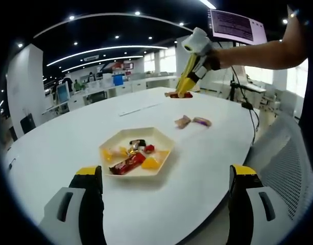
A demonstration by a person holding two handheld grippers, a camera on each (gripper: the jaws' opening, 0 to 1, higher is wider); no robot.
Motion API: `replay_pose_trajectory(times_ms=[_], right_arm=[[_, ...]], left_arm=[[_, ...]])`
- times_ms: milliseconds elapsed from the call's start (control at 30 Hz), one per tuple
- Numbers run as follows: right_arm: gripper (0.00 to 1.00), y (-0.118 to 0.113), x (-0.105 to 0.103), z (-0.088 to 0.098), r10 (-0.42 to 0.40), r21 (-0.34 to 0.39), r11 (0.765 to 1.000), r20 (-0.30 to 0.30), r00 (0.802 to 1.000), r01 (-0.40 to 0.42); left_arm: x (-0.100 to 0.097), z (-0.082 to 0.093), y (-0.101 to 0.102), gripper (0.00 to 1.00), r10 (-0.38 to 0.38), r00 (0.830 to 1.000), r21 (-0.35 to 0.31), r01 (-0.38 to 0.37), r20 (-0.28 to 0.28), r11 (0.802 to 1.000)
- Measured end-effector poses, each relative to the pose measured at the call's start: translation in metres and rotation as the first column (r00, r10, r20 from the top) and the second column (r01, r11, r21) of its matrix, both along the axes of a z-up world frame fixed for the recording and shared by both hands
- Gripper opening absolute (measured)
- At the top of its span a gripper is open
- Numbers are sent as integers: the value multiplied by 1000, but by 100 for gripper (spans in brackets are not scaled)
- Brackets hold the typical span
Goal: Place the target food into the container with the food tongs after gripping and lifting it, then release it inside without dropping or visibly crushing the food.
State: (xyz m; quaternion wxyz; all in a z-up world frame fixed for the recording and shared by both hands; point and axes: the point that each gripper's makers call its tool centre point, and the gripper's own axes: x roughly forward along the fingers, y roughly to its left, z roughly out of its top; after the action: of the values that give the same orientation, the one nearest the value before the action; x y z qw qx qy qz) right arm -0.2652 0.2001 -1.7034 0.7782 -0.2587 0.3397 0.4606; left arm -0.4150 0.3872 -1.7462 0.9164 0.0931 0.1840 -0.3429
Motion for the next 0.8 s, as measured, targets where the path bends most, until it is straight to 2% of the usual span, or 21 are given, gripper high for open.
replay_pose_trajectory(times_ms=[800], right_arm=[[22, 75, 14, 15, 112, 28, 993, 29, 993, -113]], left_arm=[[1, -1, 0, 99, 4, 1000, 0, -4, -2, 1000]])
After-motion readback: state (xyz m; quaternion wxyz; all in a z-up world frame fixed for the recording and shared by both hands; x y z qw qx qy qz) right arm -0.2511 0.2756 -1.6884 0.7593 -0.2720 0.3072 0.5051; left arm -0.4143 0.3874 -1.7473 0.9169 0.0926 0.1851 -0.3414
